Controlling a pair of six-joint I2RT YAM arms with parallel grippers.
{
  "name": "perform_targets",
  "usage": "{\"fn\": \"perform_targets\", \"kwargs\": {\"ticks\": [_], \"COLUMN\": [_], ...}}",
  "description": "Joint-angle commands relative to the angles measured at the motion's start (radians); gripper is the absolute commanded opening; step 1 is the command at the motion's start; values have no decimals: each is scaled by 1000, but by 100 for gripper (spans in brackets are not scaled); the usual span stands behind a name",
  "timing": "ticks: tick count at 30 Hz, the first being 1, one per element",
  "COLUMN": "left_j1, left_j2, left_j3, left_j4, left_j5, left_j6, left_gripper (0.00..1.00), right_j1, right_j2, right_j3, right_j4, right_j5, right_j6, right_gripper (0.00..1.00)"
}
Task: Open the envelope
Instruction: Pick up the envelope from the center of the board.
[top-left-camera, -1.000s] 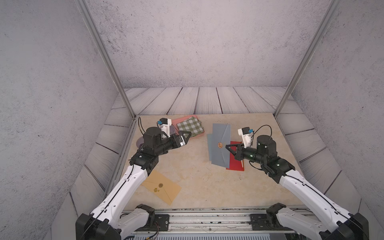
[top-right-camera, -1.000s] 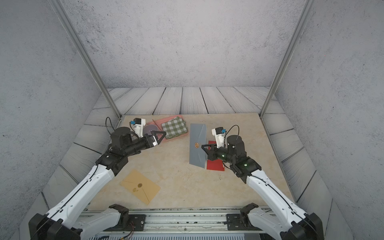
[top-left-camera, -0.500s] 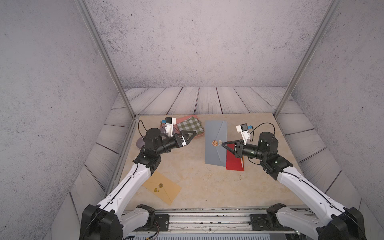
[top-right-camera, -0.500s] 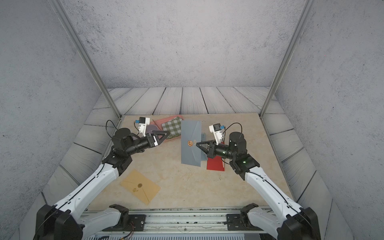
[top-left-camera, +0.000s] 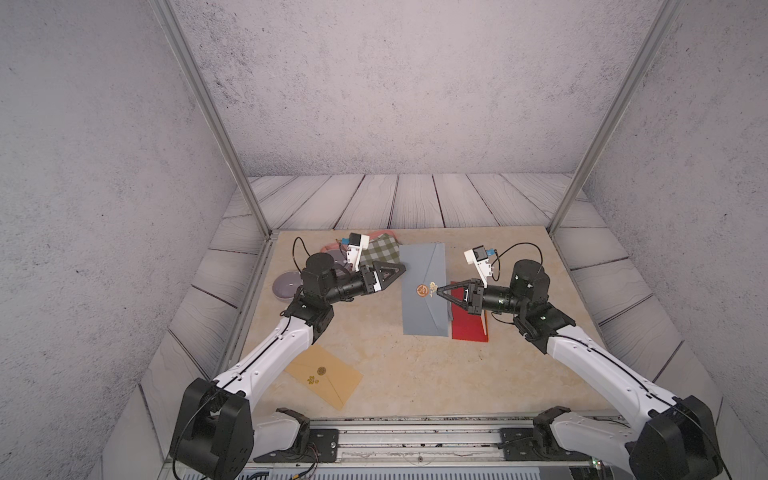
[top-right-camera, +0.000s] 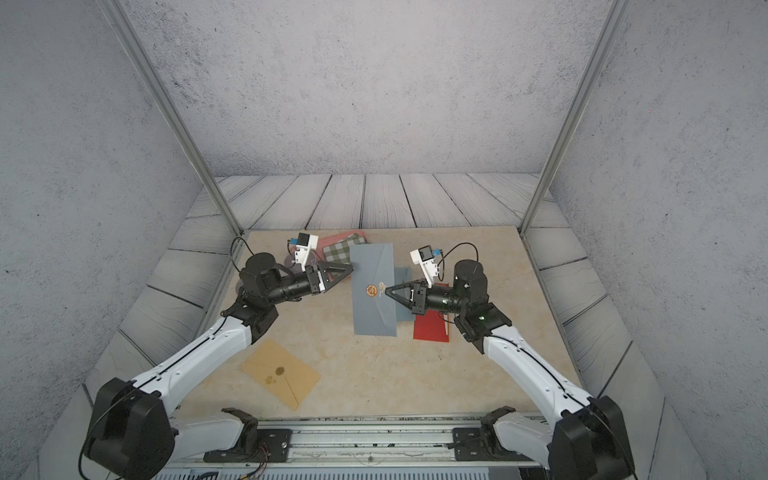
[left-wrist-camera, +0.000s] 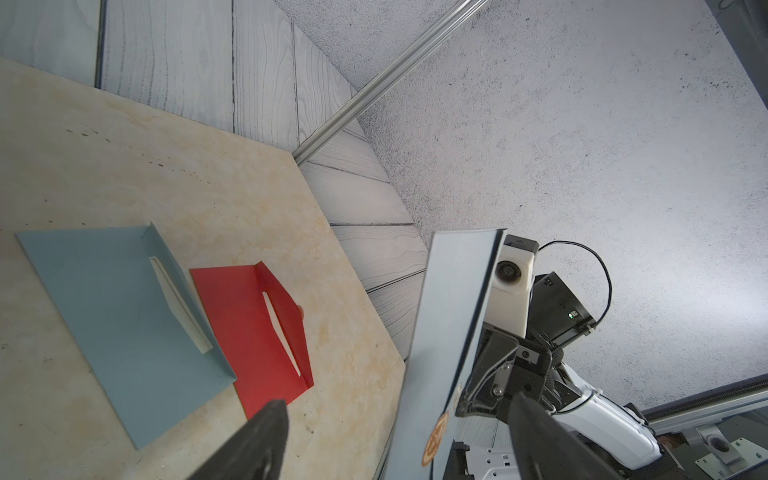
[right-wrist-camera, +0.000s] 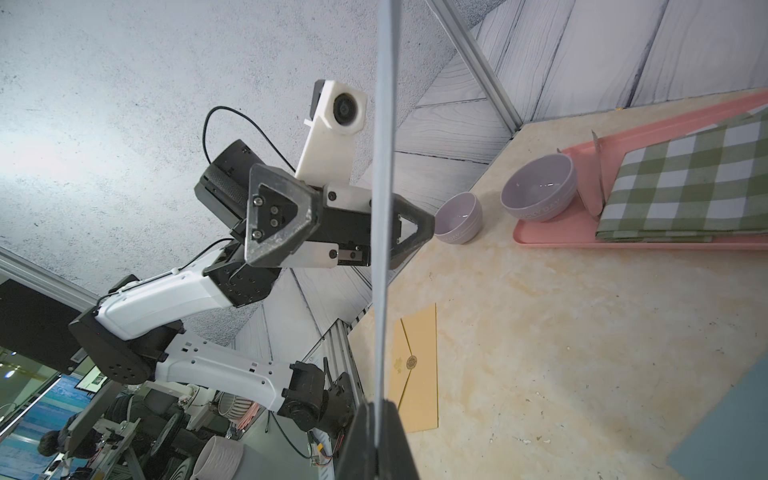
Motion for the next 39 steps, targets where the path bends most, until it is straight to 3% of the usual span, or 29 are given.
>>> {"fn": "perform_targets", "kwargs": {"ticks": [1, 23, 27, 29, 31, 34, 39], "left_j1": [-17, -30, -30, -30, -30, -30, -31], "left_j2": [15, 12, 9, 8, 5, -9, -49], "left_j3": [43, 65, 64, 61, 61, 62, 66], "left_j4": [58, 37, 10, 10, 5, -40, -172], "left_j5": [42, 54, 48, 44, 40, 7, -66], "left_j6": [1, 45, 66, 68, 77, 116, 213], "left_gripper": [84, 33, 19, 7, 0, 0, 0], "right_j1": [-3, -6, -4, -5, -5, -4, -5], "right_j2": [31, 147, 147, 144, 144, 135, 71], "right_j3": [30, 70, 78, 74, 81, 103, 148], "right_j4": [50, -91, -140, -141, -157, -240, -432], "right_j5": [-53, -10, 5, 6, 11, 65, 259], "right_j6": [13, -40, -68, -71, -79, -112, -180], "right_gripper": [0, 3, 4, 6, 10, 22, 56]}}
